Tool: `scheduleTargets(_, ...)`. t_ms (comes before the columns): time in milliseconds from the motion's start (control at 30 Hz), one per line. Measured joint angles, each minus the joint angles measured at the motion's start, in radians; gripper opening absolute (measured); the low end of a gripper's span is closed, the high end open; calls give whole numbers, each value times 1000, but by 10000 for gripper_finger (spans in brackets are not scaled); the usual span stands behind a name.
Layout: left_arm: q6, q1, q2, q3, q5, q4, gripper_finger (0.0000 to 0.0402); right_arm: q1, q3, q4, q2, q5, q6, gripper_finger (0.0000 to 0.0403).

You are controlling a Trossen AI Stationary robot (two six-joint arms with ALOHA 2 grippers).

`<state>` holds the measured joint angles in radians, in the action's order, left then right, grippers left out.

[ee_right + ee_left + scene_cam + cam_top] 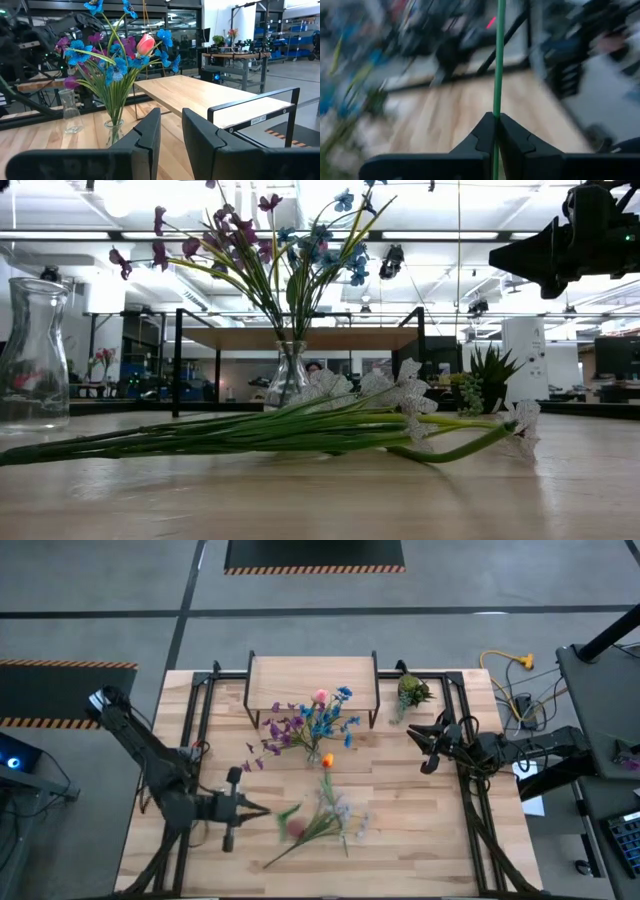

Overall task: Pick and place flowers into a vace then onto a shelf
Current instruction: Put the red flower into the left transparent vase

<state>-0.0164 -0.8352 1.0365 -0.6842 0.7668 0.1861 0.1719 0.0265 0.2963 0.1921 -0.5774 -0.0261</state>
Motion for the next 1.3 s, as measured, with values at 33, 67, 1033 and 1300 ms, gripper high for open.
scheduleTargets(33, 67, 0, -26, 43, -41, 92, 0, 0, 0, 0, 0, 0, 0, 72)
scheduleTargets(67, 114, 0, -58, 87, -63, 168, 0, 0, 0, 0, 0, 0, 0, 72)
scheduleTargets(1033, -425, -31, -386, -93, 216, -786, 0, 0, 0, -5, 2, 2, -27, 72)
scheduleTargets(1300, -558, -31, -247, -127, 461, -856, 0, 0, 0, -4, 2, 2, -27, 72)
